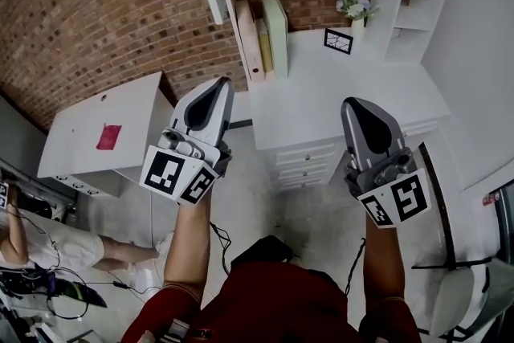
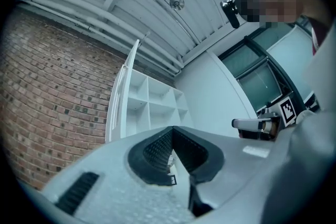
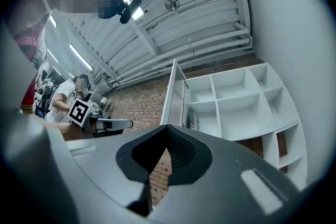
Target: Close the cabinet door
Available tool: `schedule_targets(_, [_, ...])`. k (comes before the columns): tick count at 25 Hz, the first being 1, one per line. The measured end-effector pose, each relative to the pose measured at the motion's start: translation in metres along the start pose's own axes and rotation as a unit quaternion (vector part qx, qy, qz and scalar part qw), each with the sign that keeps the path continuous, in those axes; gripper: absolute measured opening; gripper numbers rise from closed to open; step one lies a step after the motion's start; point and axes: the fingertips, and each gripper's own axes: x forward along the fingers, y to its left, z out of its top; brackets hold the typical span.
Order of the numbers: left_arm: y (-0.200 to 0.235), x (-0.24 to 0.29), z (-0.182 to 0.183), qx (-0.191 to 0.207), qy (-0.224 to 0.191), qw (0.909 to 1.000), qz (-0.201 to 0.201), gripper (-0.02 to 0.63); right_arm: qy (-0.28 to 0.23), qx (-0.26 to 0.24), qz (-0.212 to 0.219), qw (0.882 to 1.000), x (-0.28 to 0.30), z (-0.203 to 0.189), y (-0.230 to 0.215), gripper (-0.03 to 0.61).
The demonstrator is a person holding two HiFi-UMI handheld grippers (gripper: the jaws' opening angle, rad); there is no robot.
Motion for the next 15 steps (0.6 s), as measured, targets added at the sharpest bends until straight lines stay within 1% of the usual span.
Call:
schedule_targets(5, [0.025,0.021,-0.011,0.005,0.010,0.9997,0.024,0.003,0.009,-0.002,0.010,1.000,0.014,-0.013,-0.014,0.014])
schedule_targets(8, [0.044,0.035,-0.015,0.006,0.007,0.9992,0.038,0.005,0.017,-0.007,0.015,1.000,0.024,-0.022,-0.025,0.014])
schedule_targets(10, [0.058,0.045,-0.017,0.005,0.000,0.9989,0.047,0.028,0.023,-0.013,0.018,0.999,0.034,-0.029,-0.033,0.014])
schedule_targets(13, [0.080,0.058,-0.019,0.005,-0.009,0.9982,0.059,0.043,0.028,-0.021,0.026,0.999,0.053,-0.037,-0.045,0.014])
schedule_targets(15, [0.093,0.067,-0.019,0.008,-0.012,0.9978,0.065,0.064,0.029,-0.024,0.031,0.999,0.067,-0.042,-0.053,0.014])
